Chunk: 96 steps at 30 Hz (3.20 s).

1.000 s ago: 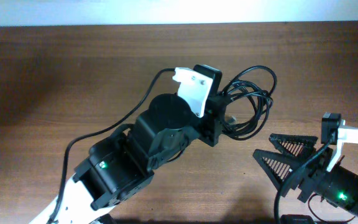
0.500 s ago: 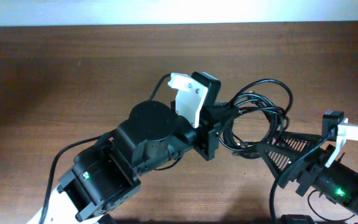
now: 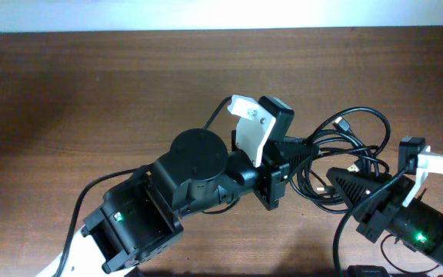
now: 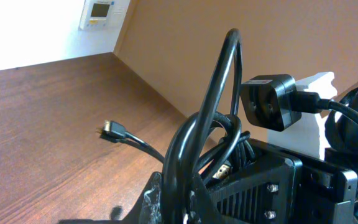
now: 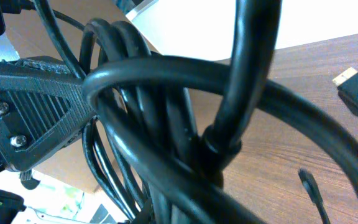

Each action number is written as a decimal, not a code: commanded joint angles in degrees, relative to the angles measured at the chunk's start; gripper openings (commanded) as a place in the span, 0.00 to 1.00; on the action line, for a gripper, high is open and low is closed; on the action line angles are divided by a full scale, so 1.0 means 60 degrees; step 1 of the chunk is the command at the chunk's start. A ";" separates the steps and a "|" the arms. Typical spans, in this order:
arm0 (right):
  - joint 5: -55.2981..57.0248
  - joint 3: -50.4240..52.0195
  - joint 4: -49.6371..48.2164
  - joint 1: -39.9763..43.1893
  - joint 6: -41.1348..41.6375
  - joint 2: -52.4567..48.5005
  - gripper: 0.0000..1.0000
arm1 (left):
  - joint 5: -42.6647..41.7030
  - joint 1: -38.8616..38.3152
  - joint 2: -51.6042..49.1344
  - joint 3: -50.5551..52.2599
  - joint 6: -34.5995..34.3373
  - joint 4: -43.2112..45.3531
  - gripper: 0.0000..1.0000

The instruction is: Untangle cables

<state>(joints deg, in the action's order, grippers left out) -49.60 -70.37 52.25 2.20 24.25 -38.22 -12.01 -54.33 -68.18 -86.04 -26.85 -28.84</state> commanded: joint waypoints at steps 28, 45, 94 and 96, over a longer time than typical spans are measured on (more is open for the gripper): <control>0.1421 -0.0069 -0.0160 0.0011 -0.0229 -0.0022 0.04 | -0.1290 -0.0463 -0.0831 -0.0178 0.0237 -0.1016 0.77; 0.1082 -0.0069 -0.0171 0.0011 -0.0233 -0.0022 0.04 | -0.1286 -0.0463 -0.0831 -0.0178 0.0237 -0.0914 0.01; 0.1140 -0.0069 -0.0696 0.0015 -0.0259 -0.0022 0.04 | 0.0772 -0.0339 0.1286 -0.0175 0.0091 -0.3129 0.99; 0.1639 -0.0069 -0.1005 0.0011 0.0306 -0.0022 0.04 | 0.0317 -0.0339 0.0878 -0.0178 -0.0346 -0.2798 0.99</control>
<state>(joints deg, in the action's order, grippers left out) -42.74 -70.32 48.36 2.15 21.96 -38.37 -3.90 -56.55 -60.90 -86.59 -25.74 -47.37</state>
